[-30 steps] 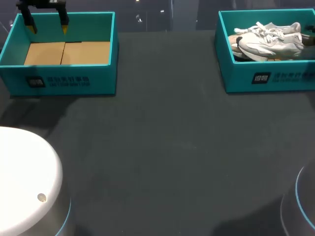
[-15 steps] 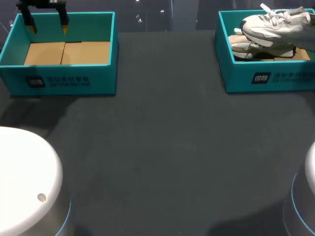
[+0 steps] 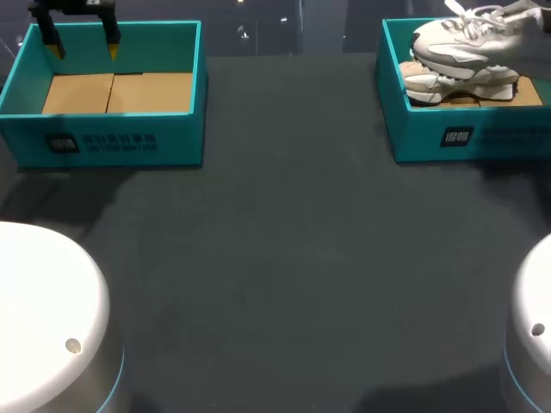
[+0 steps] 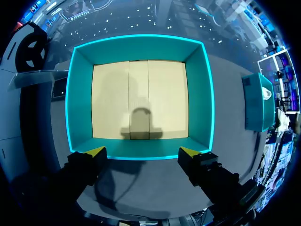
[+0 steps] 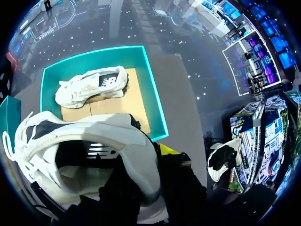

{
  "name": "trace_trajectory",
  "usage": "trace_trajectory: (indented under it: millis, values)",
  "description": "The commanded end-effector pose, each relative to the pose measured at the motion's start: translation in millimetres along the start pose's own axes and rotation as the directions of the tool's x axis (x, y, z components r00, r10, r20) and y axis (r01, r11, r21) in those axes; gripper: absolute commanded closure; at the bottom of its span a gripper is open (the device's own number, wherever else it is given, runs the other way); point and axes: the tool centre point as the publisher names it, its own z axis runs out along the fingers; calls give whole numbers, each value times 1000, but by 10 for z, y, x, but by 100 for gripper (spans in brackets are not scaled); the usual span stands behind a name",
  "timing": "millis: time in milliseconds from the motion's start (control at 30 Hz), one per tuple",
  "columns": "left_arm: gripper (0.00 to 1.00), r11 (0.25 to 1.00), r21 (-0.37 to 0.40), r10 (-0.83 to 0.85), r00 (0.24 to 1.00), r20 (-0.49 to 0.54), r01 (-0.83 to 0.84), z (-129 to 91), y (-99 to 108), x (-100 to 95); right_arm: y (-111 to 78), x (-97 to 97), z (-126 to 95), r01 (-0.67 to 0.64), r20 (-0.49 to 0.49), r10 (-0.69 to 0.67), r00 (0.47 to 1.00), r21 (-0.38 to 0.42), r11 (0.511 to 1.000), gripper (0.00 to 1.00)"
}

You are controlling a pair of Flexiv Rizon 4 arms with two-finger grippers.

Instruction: Take the shoe out of the shoebox, open the shoe tongue, remove and reinsert the insole, then place the shoe into the shoebox

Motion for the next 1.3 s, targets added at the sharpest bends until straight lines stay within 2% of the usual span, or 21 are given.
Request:
trace_trajectory:
  millis: [33, 267, 300, 467, 667, 700, 1133, 1300]
  values:
    - [0, 1000, 1, 0, 1000, -1, 0, 0, 8, -3, -643, 98, -470, -7, 39, 14, 999, -162, 987, 100]
    - [0, 1000, 1, 0, 1000, -1, 0, 0, 8, -3, -1334, 341, -709, -19, 66, 31, 997, -178, 984, 100]
    - [0, 1000, 1, 0, 1000, -1, 0, 0, 8, -3, -1478, 398, -749, -20, 67, 32, 997, -180, 984, 100]
    - [0, 1000, 1, 0, 1000, -1, 0, 0, 8, -3, -1962, 660, -762, -36, 70, 48, 996, -167, 985, 100]
    - [0, 1000, 1, 0, 1000, -1, 0, 0, 8, -3, -2415, 972, -718, -16, 68, 25, 997, -127, 992, 100]
    - [0, 1000, 1, 0, 1000, -1, 0, 0, 8, -3, -2471, 1024, -718, -7, 59, 14, 998, -117, 993, 100]
    - [0, 1000, 1, 0, 1000, -1, 0, 0, 8, -3, -2471, 1024, -718, -7, 59, 14, 998, -117, 993, 100]
    - [0, 1000, 1, 0, 1000, -1, 0, 0, 8, -3, -2771, 1238, -652, 13, 124, 6, 992, -153, 988, 100]
